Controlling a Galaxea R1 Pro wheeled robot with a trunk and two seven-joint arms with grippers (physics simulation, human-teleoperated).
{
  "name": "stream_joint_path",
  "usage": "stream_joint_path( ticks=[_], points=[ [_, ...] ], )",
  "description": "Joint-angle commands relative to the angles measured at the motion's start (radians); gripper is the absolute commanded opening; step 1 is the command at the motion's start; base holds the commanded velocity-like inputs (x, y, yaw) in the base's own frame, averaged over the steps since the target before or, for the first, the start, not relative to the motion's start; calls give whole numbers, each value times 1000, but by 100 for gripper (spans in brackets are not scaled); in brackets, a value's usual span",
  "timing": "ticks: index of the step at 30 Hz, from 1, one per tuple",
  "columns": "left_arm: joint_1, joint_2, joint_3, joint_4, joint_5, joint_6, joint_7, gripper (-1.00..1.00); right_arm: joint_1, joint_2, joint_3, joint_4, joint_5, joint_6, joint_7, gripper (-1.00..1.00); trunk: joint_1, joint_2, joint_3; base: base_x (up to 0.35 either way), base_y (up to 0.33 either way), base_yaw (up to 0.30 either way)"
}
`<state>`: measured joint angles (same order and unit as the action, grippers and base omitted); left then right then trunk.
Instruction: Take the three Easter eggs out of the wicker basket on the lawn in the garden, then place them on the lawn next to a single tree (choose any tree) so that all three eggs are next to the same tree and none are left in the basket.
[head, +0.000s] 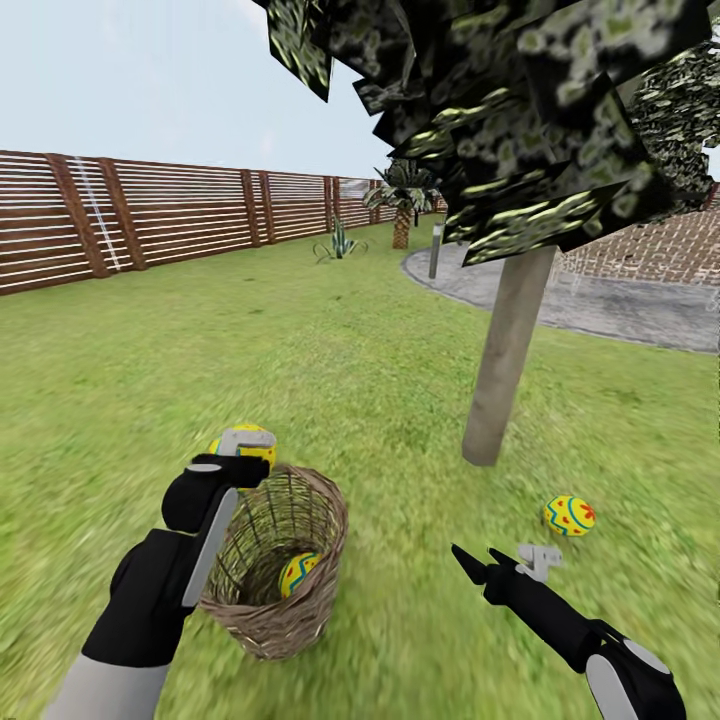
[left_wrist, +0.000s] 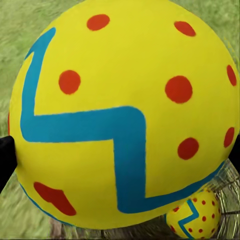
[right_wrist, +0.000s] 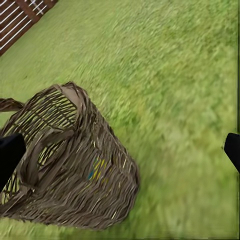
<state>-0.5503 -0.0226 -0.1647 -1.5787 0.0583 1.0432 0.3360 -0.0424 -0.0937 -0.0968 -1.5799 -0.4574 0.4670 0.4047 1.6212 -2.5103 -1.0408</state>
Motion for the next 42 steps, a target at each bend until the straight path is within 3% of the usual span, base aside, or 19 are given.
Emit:
stream_joint_path(
  ticks=[1,14,42],
  points=[
    [-1,0,-1,-1,8,-4,17,-100,-1,0,-1,0,-7,8,2,100,0,0,-1,-141,-201,0],
    [0,0,-2,-4,8,-32,35,-100,-1,0,0,4,-2,8,2,100,0,0,-1,-22,-81,0],
    [0,-2,1,-14,10,-39,29,-100,-1,2,1,5,3,10,2,100,-13,6,116,0,0,-60]
  ],
)
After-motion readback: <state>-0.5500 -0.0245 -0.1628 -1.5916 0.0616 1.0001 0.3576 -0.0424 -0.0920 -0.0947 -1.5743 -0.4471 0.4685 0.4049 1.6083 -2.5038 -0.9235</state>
